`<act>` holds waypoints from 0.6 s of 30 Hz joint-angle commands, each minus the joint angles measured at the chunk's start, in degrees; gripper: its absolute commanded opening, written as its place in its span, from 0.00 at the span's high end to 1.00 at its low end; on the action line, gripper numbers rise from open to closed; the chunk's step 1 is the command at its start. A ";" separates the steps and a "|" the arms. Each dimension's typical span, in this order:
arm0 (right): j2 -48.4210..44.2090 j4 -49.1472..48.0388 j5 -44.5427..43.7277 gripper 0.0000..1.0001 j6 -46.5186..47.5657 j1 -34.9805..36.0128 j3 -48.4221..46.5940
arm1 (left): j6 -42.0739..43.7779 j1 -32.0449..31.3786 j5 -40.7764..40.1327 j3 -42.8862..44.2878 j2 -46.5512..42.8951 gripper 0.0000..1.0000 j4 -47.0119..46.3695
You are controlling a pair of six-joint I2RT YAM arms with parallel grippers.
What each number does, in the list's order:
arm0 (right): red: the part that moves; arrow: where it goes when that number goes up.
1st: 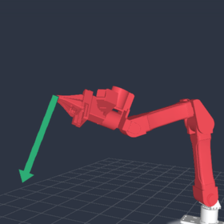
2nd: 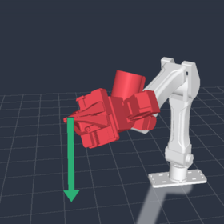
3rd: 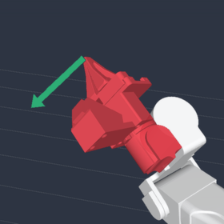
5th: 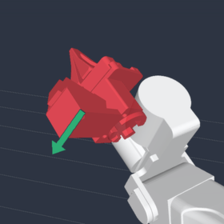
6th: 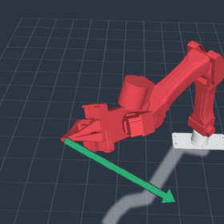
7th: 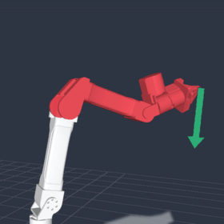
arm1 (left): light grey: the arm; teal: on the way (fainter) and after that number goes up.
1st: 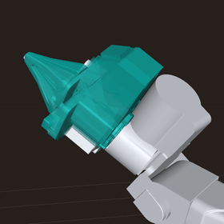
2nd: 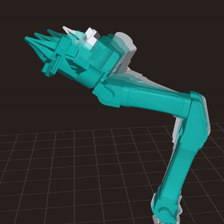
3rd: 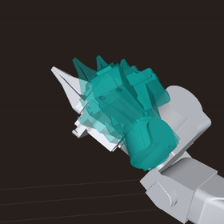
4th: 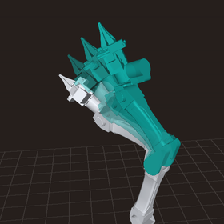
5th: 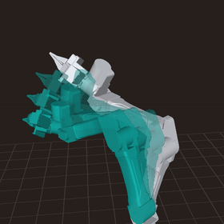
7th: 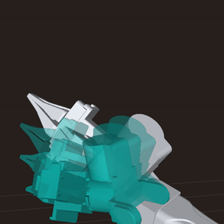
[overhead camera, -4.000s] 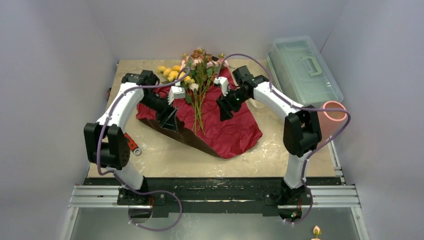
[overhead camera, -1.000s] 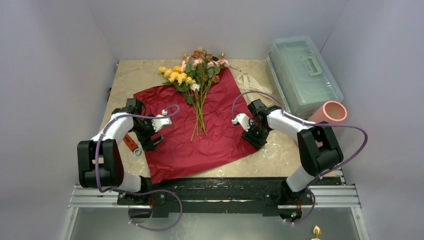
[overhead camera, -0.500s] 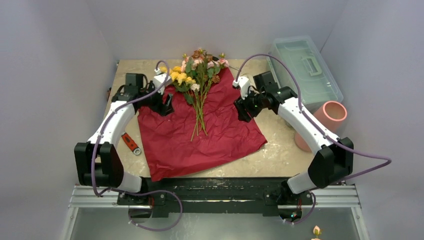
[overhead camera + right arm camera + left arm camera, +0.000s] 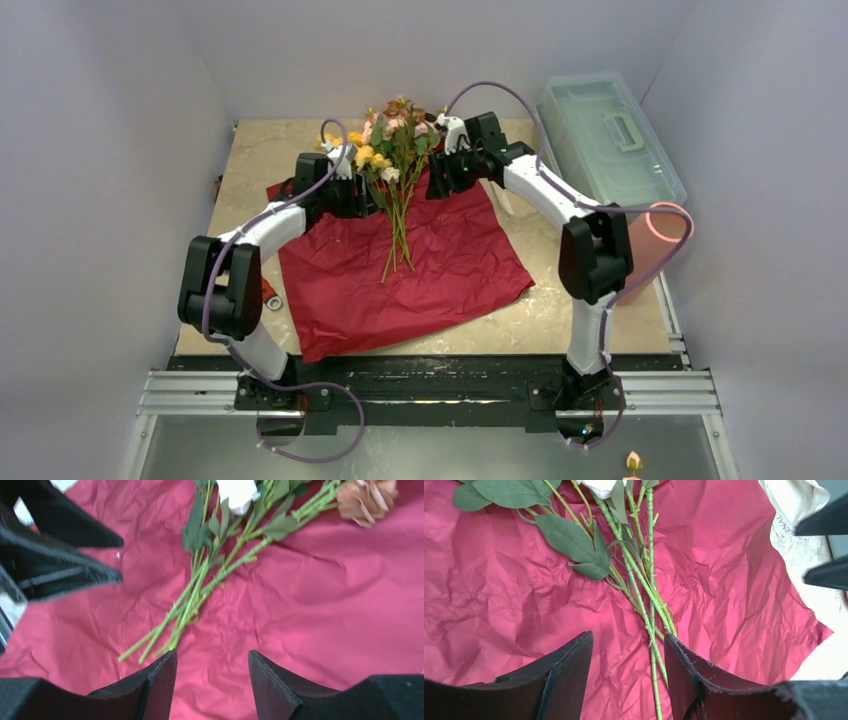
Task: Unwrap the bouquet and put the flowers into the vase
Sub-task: Unfold the wrapping paper at the center of the board, then pick up the fake flower from the wrapping paper.
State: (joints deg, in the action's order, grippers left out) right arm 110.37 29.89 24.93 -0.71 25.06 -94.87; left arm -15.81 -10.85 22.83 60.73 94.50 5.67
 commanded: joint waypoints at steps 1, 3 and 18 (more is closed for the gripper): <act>7.00 -7.29 3.60 0.42 -10.75 1.52 -8.73 | -5.15 0.13 0.69 -0.19 2.36 0.46 -8.71; 10.05 -9.12 2.60 0.43 -14.82 1.83 -11.40 | -4.60 0.13 1.45 0.75 4.03 0.46 -8.70; 22.19 -13.83 -5.62 0.63 -23.92 2.10 -17.26 | -3.18 0.05 3.72 4.57 11.13 0.44 -9.80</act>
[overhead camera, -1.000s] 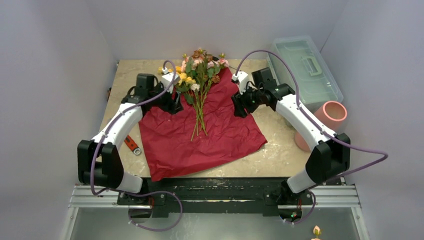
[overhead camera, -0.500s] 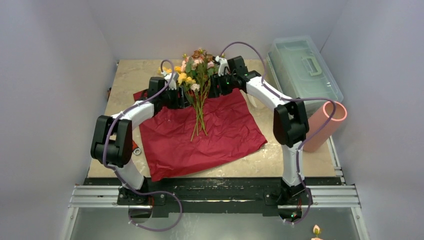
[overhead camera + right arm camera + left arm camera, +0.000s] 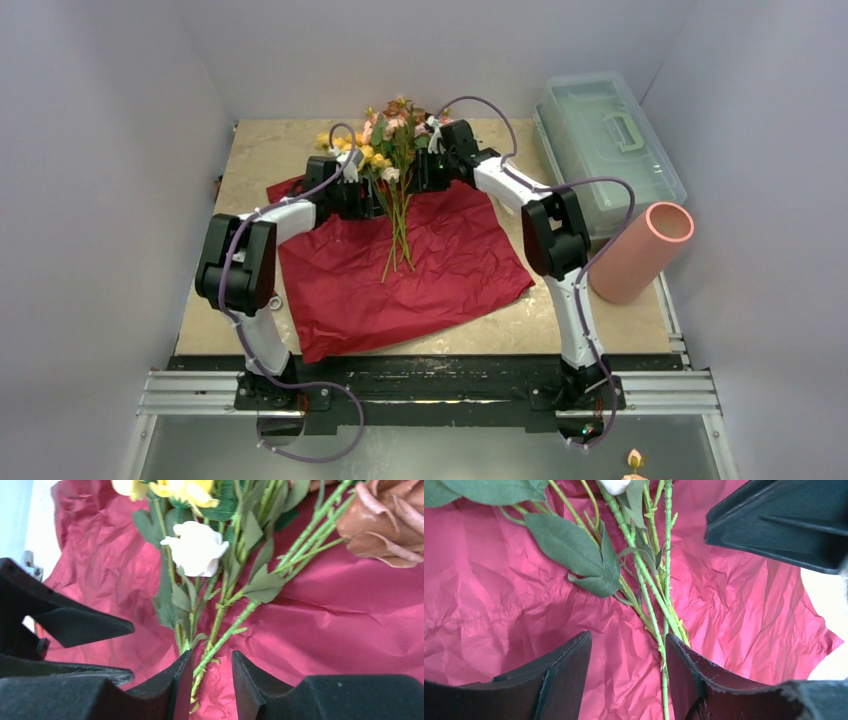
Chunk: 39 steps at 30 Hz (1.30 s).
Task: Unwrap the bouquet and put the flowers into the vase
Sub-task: Pick up the fake flower from the wrapping paper.
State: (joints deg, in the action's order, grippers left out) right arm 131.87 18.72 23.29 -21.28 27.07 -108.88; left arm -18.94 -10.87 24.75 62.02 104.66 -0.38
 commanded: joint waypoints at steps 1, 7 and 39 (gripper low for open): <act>1.14 -2.89 -4.04 0.65 -3.41 0.05 -3.52 | 0.15 0.06 2.03 3.55 1.32 0.44 -3.75; 4.63 -4.60 -4.44 0.67 -5.60 0.09 -5.96 | 1.62 -0.28 1.93 5.00 2.21 0.43 -3.82; -1.82 -9.04 0.97 1.00 -16.57 -0.05 0.14 | 9.21 -6.88 -19.10 19.08 16.84 0.22 0.19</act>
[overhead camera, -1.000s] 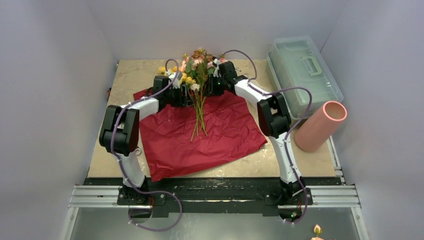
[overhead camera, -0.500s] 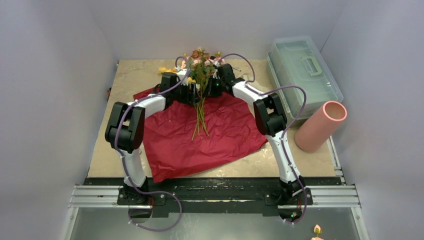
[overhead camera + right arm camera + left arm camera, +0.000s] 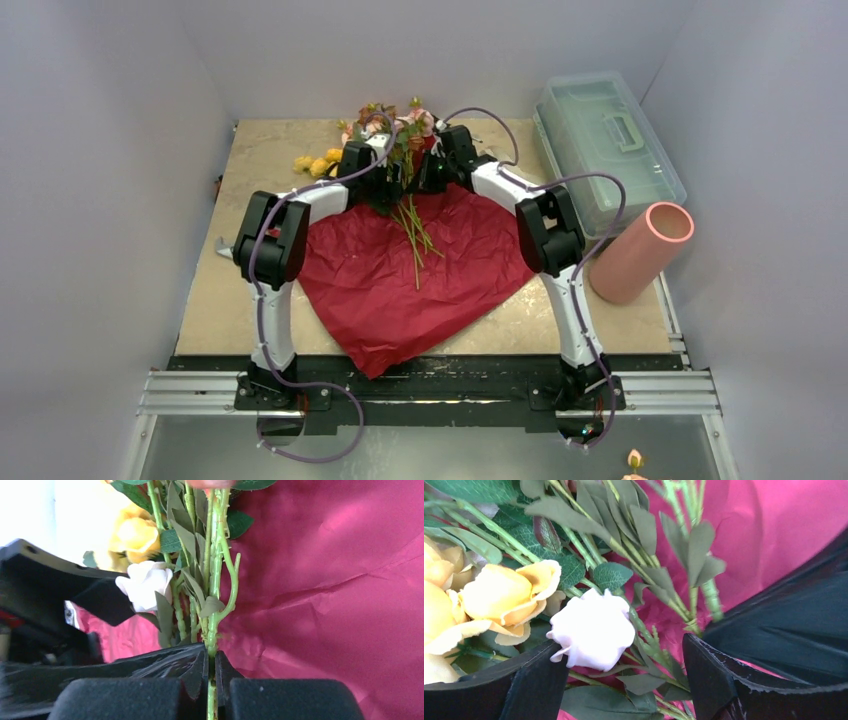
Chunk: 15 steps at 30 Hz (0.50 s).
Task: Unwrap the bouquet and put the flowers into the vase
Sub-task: Pick up the fake flower from the wrapping paper.
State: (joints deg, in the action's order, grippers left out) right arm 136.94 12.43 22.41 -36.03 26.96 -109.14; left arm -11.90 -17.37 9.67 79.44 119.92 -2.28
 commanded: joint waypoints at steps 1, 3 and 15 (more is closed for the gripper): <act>-7.65 -2.91 1.77 1.00 -1.92 0.04 0.87 | 2.53 -0.34 -4.37 1.49 1.70 0.23 2.18; -9.48 -3.72 1.76 1.00 -2.26 -0.10 1.98 | 4.02 -0.31 -4.57 1.33 1.87 0.25 4.23; -19.96 -5.55 0.48 1.00 0.77 -3.57 7.76 | 14.59 -0.30 -2.72 0.81 2.93 0.26 8.56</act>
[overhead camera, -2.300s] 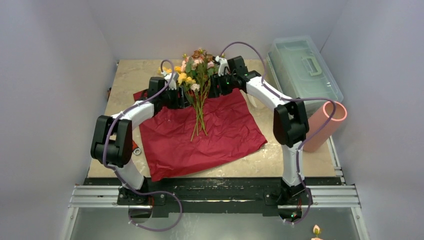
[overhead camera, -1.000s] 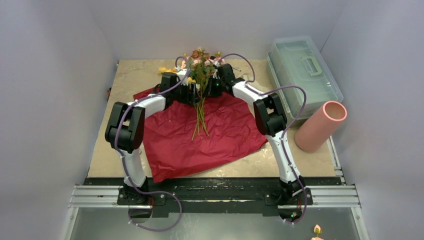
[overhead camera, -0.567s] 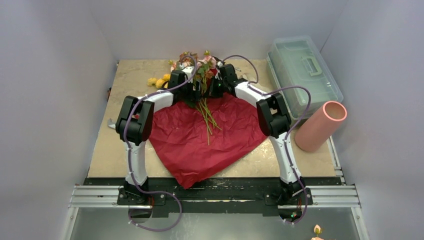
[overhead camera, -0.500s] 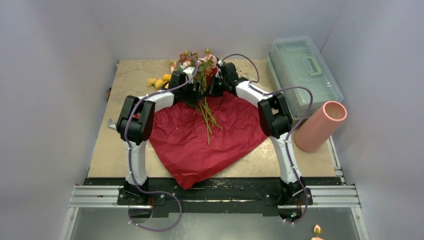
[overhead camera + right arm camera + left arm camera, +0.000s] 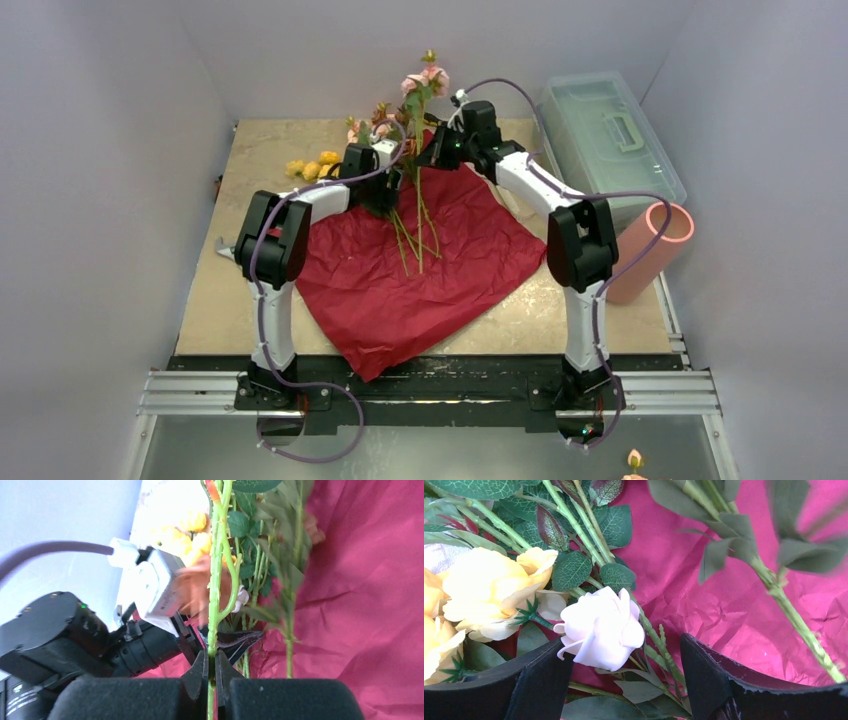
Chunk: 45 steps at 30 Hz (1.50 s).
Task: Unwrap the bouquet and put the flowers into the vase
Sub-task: Pick up the fake flower from the wrapping paper, then insert the fake flower into the vase.
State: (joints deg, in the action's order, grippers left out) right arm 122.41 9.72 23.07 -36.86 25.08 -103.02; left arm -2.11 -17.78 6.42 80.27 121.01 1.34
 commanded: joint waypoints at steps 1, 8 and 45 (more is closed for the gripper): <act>-6.46 -2.86 0.05 1.00 1.74 -1.99 2.23 | 5.36 0.11 1.20 -0.13 1.59 0.25 4.95; -13.66 -0.65 0.01 1.00 4.67 -2.77 5.24 | 6.51 0.20 4.13 0.54 -0.56 0.21 5.77; -73.27 17.85 -32.83 1.00 31.53 -35.67 5.78 | -1.07 0.03 21.45 -5.94 -26.65 0.00 -3.66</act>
State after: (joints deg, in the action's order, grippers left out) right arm 52.86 27.18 -5.87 -6.98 -6.02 -96.40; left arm 0.27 -17.76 25.78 76.16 98.52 2.46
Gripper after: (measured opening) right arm 0.025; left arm 0.996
